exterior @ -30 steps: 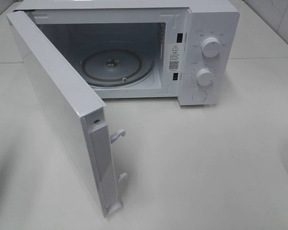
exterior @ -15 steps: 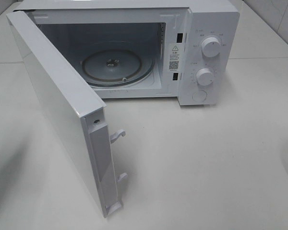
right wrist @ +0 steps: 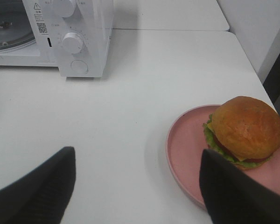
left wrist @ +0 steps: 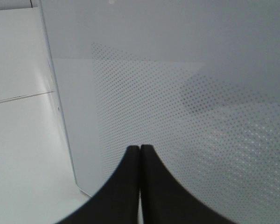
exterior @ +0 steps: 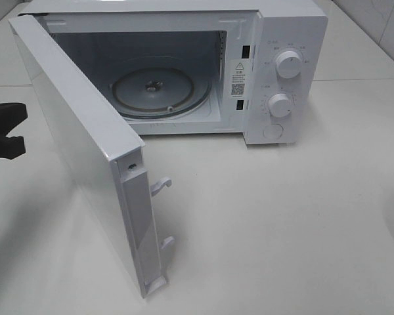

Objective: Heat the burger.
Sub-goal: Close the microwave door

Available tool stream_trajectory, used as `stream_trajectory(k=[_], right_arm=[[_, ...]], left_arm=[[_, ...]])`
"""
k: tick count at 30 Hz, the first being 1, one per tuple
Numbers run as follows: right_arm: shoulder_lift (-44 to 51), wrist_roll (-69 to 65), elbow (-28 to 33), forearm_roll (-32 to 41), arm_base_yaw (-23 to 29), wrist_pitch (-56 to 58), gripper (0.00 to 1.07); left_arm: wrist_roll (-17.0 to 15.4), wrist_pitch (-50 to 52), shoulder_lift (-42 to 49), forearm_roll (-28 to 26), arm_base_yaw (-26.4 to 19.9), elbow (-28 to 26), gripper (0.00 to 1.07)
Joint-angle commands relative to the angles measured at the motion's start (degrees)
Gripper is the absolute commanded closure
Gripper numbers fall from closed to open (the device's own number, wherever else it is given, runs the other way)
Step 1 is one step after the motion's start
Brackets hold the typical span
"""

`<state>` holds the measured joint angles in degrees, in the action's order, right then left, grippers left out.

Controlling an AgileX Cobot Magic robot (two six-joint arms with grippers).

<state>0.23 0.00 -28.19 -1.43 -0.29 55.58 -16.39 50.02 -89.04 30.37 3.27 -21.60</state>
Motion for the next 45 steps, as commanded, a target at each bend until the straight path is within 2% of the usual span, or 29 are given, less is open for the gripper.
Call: stream_trajectory(k=[1, 8, 21, 25, 27, 28, 30, 31, 32, 33, 34, 36, 38, 45], right_arm=[[1.7, 0.0, 0.1, 0.2, -0.3, -0.4, 0.34], [1.7, 0.0, 0.1, 0.2, -0.3, -0.4, 0.34], [1.7, 0.0, 0.1, 0.2, -0.3, -0.4, 0.34], [1.7, 0.0, 0.1, 0.2, -0.3, -0.4, 0.34], [1.7, 0.0, 0.1, 0.2, -0.3, -0.4, 0.34], [1.7, 0.0, 0.1, 0.2, -0.3, -0.4, 0.34], [1.7, 0.0, 0.1, 0.2, -0.3, -0.4, 0.34], [1.7, 0.0, 0.1, 0.2, -0.3, -0.4, 0.34], [1.7, 0.0, 0.1, 0.2, -0.3, -0.4, 0.34], [1.7, 0.0, 0.1, 0.2, -0.3, -0.4, 0.34], [1.7, 0.0, 0.1, 0.2, -0.3, -0.4, 0.34], [1.7, 0.0, 0.1, 0.2, -0.3, -0.4, 0.34], [1.7, 0.0, 0.1, 0.2, -0.3, -0.4, 0.34], [1.7, 0.0, 0.1, 0.2, -0.3, -0.4, 0.34]], left_arm=[[-0.6, 0.4, -1.4, 0.6, 1.5, -1.6, 1.07], [-0.4, 0.5, -4.4, -0.1, 5.0, -3.4, 1.07], [0.7, 0.4, -5.3, -5.4, 9.6, -3.5, 1.07], [4.3, 0.2, -6.4, -11.1, 13.3, -4.1, 1.07], [4.8, 0.3, -6.9, -12.1, 14.1, -4.5, 1.07], [5.2, 0.4, -8.1, -14.8, 15.8, -5.0, 1.07], [5.2, 0.5, -8.5, -16.0, 16.4, -5.2, 1.07], [6.3, 0.9, -9.2, -19.0, 18.2, -5.5, 1.07], [6.3, 0.9, -9.2, -19.0, 18.2, -5.5, 1.07], [8.5, 0.8, -9.7, -22.1, 19.7, -5.9, 1.07], [8.5, 0.8, -9.7, -22.1, 19.7, -5.9, 1.07], [11.6, 0.9, -9.9, -26.0, 21.4, -6.1, 1.07], [12.7, 0.9, -9.9, -27.8, 21.9, -6.4, 1.07], [12.2, 0.7, -9.9, -28.6, 22.2, -8.3, 1.07]])
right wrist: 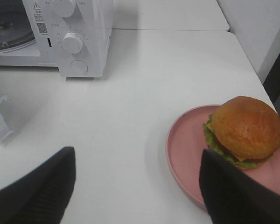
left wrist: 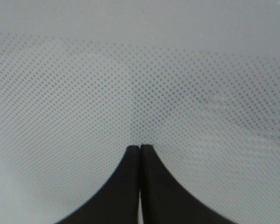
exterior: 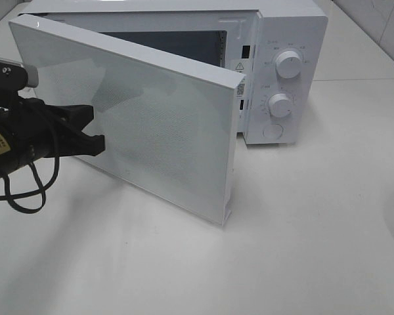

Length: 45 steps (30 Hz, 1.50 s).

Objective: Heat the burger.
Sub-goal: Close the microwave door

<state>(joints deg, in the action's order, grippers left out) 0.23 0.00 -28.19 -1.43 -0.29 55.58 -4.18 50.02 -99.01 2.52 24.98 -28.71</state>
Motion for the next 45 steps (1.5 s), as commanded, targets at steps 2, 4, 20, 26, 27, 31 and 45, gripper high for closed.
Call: stream_trajectory(k=[2, 4, 20, 26, 27, 31, 45], right_arm=[[1.7, 0.0, 0.1, 0.2, -0.3, -0.4, 0.34], [1.7, 0.0, 0.1, 0.2, -0.3, -0.4, 0.34], [1.7, 0.0, 0.1, 0.2, -0.3, -0.4, 0.34], [1.7, 0.0, 0.1, 0.2, -0.3, -0.4, 0.34], [1.7, 0.0, 0.1, 0.2, -0.3, -0.4, 0.34], [1.7, 0.0, 0.1, 0.2, -0.3, -0.4, 0.34], [1.7, 0.0, 0.1, 0.2, -0.3, -0.4, 0.34]], left_arm=[[0.0, 0.7, 0.1, -1.0, 1.0, -1.4, 1.07], [0.0, 0.6, -0.5, -1.0, 2.1, -2.3, 1.07], [1.5, 2.1, -3.7, -7.5, 6.7, -5.4, 1.07], [1.6, 2.0, -3.7, -8.0, 6.7, -8.1, 1.07], [1.6, 2.0, -3.7, -8.0, 6.7, -8.1, 1.07], [2.3, 1.9, -5.3, -10.0, 6.7, -10.3, 1.07], [4.2, 2.1, -9.0, -14.1, 7.6, -14.3, 1.07]])
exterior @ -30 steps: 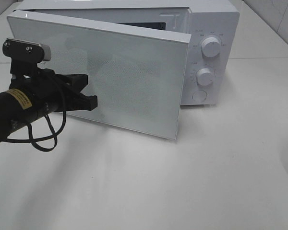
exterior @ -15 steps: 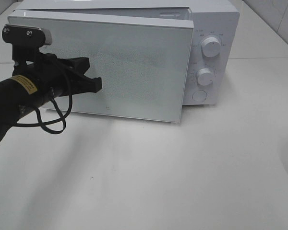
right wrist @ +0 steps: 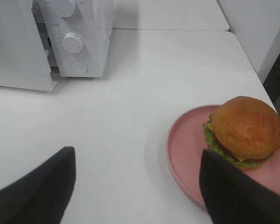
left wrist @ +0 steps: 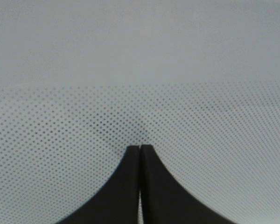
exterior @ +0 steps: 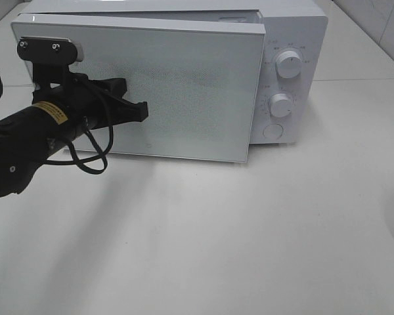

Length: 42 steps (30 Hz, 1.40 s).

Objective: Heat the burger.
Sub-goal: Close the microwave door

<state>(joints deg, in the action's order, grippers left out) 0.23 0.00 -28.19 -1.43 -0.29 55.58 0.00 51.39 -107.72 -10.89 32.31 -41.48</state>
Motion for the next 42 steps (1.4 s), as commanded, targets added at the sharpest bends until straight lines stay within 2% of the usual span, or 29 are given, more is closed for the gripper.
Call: stream_trajectory(k=[1, 19, 21, 23, 27, 39, 42], right_arm=[[1.7, 0.0, 0.1, 0.2, -0.3, -0.4, 0.34], [1.7, 0.0, 0.1, 0.2, -0.3, -0.4, 0.34], [1.7, 0.0, 0.1, 0.2, -0.3, -0.4, 0.34], [1.7, 0.0, 0.1, 0.2, -0.3, -0.4, 0.34], [1.7, 0.0, 0.1, 0.2, -0.3, -0.4, 0.34], [1.7, 0.0, 0.1, 0.2, -0.3, -0.4, 0.34], [1.7, 0.0, 0.1, 0.2, -0.3, -0.4, 0.34]], left_arm=[[0.0, 0.7, -0.5, -0.7, 0.3, -1.9, 1.07], [0.0, 0.1, -3.1, -0.6, 0.6, -7.4, 1.07], [0.7, 0.3, -3.4, -1.3, 1.0, -7.7, 1.07], [3.1, 0.2, -4.1, -2.5, 1.6, -8.6, 1.07], [4.9, -0.2, -4.6, -5.1, 2.3, -9.9, 1.07], [5.4, -3.3, -6.7, -5.4, 2.7, -16.2, 1.07], [6.9, -4.6, -7.4, -5.5, 2.7, -18.0, 1.07]])
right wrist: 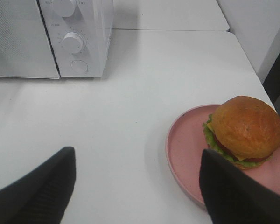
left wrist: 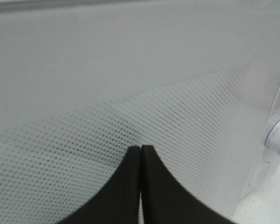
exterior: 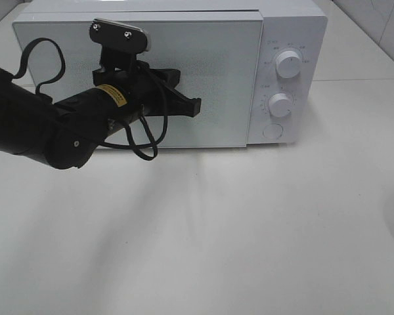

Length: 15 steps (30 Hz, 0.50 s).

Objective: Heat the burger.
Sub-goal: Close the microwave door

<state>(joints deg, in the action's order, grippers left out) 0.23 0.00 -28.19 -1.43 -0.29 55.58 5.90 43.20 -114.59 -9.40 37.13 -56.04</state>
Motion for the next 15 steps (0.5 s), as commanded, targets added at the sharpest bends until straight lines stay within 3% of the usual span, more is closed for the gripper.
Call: stream_trajectory(k=[1, 13, 15], right_arm=[[1.7, 0.0, 0.1, 0.2, -0.3, -0.4, 0.34], [1.7, 0.0, 0.1, 0.2, -0.3, -0.4, 0.34], [1.7, 0.0, 0.1, 0.2, -0.3, -0.4, 0.34]], left_arm=[[1.4, 3.6, -0.7, -7.1, -2.1, -3.8, 1.07], [2.1, 2.3, -0.7, -7.6, -0.7, -6.0, 1.07], [6.1, 0.4, 0.1, -7.4, 1.9, -6.0, 1.07]])
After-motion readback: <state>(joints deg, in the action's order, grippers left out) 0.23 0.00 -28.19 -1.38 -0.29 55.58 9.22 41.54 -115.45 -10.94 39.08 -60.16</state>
